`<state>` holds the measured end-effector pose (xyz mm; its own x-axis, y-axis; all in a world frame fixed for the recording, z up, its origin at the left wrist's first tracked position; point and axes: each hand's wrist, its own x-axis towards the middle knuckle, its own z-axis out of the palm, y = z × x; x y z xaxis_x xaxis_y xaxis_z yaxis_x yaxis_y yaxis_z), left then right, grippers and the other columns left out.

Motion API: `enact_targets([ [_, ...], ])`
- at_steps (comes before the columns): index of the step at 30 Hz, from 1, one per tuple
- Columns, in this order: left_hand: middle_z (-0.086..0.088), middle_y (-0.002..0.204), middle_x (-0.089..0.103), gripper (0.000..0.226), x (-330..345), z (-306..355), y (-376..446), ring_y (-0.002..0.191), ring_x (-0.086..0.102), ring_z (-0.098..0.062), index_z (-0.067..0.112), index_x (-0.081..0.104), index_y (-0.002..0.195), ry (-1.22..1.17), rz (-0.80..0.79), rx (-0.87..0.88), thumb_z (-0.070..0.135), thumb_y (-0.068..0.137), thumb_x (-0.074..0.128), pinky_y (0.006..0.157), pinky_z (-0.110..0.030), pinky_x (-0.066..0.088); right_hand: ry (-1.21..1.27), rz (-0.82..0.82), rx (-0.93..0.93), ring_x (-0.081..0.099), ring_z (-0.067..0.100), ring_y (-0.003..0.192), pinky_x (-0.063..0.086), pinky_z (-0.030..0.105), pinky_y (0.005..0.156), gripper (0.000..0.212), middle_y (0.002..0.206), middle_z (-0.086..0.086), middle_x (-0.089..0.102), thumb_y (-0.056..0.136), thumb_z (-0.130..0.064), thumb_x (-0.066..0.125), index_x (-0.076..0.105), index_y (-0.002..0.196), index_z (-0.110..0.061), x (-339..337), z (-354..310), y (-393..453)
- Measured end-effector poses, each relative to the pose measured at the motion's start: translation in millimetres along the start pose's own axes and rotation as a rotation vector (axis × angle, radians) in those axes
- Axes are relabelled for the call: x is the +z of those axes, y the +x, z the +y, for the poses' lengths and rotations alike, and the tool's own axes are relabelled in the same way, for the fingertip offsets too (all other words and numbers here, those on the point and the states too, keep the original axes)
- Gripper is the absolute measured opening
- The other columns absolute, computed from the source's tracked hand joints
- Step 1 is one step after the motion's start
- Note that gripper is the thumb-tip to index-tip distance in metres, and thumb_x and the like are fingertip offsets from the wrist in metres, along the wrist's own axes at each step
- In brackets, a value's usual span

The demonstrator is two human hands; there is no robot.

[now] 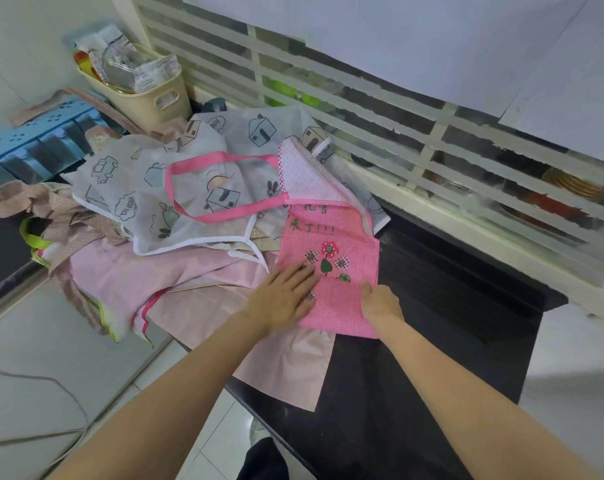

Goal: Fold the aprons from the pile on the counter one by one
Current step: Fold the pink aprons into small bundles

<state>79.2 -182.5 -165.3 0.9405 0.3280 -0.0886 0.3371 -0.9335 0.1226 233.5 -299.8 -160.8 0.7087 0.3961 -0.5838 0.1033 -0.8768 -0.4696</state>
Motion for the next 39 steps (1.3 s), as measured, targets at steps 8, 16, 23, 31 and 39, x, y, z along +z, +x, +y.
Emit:
enact_targets([
  [8, 0.005, 0.156, -0.015, 0.110, 1, 2, 2, 0.144, -0.017, -0.015, 0.025, -0.011, 0.148, 0.006, -0.331, -0.039, 0.078, 0.053, -0.026, 0.113, -0.037, -0.017, -0.755, 0.027, -0.771, 0.019, 0.031, 0.139, 0.022, 0.046, 0.112, 0.075, 0.152, 0.011, 0.019, 0.090, -0.055, 0.044, 0.020, 0.147, -0.012, -2, -6, -34],
  [16, -0.004, 0.155, 0.022, 0.103, -15, -21, -14, 0.142, 0.023, -0.021, 0.021, 0.015, 0.150, -0.365, -0.323, -0.079, 0.066, 0.067, 0.056, 0.116, -0.033, 0.020, -0.831, -0.011, -0.748, 0.042, 0.031, 0.128, 0.038, 0.039, 0.101, 0.058, 0.143, 0.015, 0.040, 0.087, -0.017, 0.053, 0.034, 0.140, -0.006, -7, 7, -34],
  [23, -0.010, 0.098, 0.071, 0.049, -32, -25, -13, 0.094, 0.067, -0.025, 0.009, 0.068, 0.101, -1.203, -0.039, -0.481, 0.044, 0.067, 0.072, 0.090, -0.041, 0.052, 0.151, -0.391, -0.191, 0.061, 0.021, 0.100, 0.049, 0.031, 0.089, 0.044, 0.113, 0.006, 0.064, 0.083, -0.010, 0.067, 0.058, 0.125, -0.008, -49, -3, -26],
  [31, -0.019, 0.093, 0.063, 0.031, -45, 11, 13, 0.088, 0.057, -0.033, 0.002, 0.055, 0.092, -0.596, 0.201, -0.580, 0.029, 0.099, 0.042, 0.074, -0.036, 0.037, 0.681, -0.386, 0.053, 0.064, 0.024, 0.092, 0.053, 0.037, 0.077, 0.037, 0.107, 0.013, 0.067, 0.082, -0.014, 0.072, 0.061, 0.116, -0.008, -42, 18, -23],
  [39, -0.032, 0.114, 0.057, 0.048, -22, 7, -14, 0.108, 0.055, -0.039, -0.015, 0.057, 0.105, -0.577, -0.240, -0.665, 0.024, 0.103, 0.029, 0.085, -0.036, 0.038, 0.327, -0.298, 0.077, 0.063, 0.021, 0.085, 0.053, 0.033, 0.068, 0.032, 0.097, 0.008, 0.066, 0.078, -0.027, 0.076, 0.061, 0.101, -0.011, -27, 27, -25],
])
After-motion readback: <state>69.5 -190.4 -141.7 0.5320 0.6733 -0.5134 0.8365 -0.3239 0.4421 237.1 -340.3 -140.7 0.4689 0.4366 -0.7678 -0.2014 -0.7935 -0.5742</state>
